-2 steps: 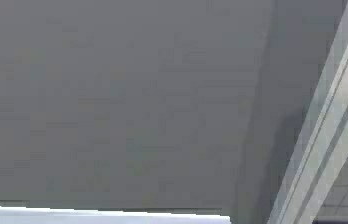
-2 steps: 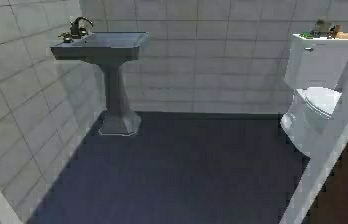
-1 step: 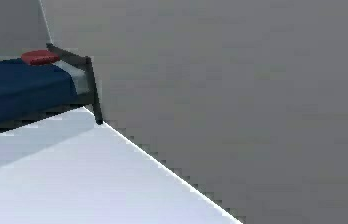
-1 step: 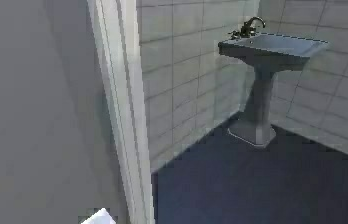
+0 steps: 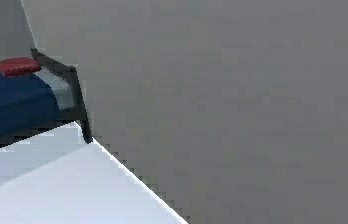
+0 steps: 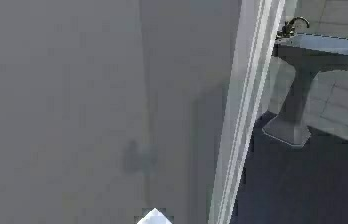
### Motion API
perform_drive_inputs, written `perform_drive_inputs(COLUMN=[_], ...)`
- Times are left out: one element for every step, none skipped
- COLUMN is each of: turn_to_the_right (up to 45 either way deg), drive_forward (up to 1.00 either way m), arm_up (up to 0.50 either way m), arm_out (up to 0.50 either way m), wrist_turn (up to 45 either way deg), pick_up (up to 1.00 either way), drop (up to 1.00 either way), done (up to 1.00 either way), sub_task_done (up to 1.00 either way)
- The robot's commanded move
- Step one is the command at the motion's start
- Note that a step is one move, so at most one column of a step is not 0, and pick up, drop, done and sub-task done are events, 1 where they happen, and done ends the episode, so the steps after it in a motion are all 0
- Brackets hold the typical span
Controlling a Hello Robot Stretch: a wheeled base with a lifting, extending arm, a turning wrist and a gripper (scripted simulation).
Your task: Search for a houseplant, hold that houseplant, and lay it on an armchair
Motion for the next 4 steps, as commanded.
perform_drive_inputs(turn_to_the_right=[-42.0,0.0,-45.0,-15.0], drive_forward=[0.00,0.30,0.00,0.00], arm_up=[0.00,0.00,0.00,0.00], arm_out=[0.00,0.00,0.00,0.00], wrist_turn=[0.0,0.0,0.0,0.0], pick_up=[0.00,0.00,0.00,0.00], drop=[0.00,0.00,0.00,0.00], done=[0.00,0.00,0.00,0.00], sub_task_done=[0.00,0.00,0.00,0.00])
